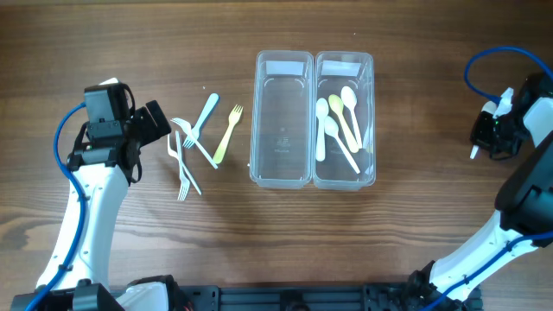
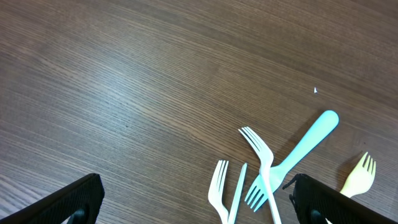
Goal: Pack container
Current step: 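Grasp the last white spoon with the right gripper and place it in the right container, then raise the right arm aside and lower the left gripper to the forks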
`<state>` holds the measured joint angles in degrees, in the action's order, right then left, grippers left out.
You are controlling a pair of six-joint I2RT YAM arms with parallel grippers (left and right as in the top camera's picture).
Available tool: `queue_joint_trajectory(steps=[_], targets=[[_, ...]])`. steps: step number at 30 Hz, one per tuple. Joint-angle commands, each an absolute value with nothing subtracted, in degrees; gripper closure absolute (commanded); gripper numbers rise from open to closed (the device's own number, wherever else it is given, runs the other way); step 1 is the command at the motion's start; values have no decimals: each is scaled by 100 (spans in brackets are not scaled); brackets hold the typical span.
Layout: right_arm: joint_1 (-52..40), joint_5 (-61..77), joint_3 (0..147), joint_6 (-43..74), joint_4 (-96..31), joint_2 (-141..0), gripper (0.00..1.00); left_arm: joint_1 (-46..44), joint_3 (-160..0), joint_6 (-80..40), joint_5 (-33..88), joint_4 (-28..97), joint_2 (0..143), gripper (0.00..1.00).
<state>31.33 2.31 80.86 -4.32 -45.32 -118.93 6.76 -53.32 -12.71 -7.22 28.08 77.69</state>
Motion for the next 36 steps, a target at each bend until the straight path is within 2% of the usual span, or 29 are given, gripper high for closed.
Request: queue_joint_trajectory(steps=[1, 7, 13, 19, 21, 22, 24, 25, 27, 32, 36], targets=[[3135, 644, 8073, -38, -4757, -12081, 96, 703, -5443, -1238, -753, 2792, 7780, 0], [2888, 1846, 8149, 169, -5100, -10805, 96, 703, -5443, -1238, -753, 2792, 7780, 0], [1387, 1852, 8149, 318, -5166, -9115, 95, 703, -5443, -1238, -755, 2792, 7780, 0], [-537, 1474, 7839, 574, -4753, -9365, 94, 703, -5443, -1238, -755, 2792, 7780, 0], [-952, 1315, 7693, 773, -4508, -9738, 90, 703, -5446, -1238, -755, 2792, 7780, 0], [-1111, 1339, 7669, 779, -4392, -9959, 88, 703, -5446, -1238, -755, 2792, 7780, 0], [-1358, 1334, 7669, 786, -4257, -10302, 78, 703, -5443, -1238, -753, 2792, 7780, 0], [-1417, 1334, 7669, 762, -4195, -10383, 65, 703, -5443, -1238, -753, 2792, 7780, 0], [-1450, 1332, 7671, 742, -3946, -10431, 47, 703, -5443, -1238, -755, 2792, 7780, 0], [-1138, 1142, 8110, 600, -3811, -9909, 37, 703, -5446, -1238, -755, 2788, 7780, 0], [-360, 344, 8318, 814, -3793, -9347, 27, 703, -5446, -1240, -755, 2698, 7780, 0]])
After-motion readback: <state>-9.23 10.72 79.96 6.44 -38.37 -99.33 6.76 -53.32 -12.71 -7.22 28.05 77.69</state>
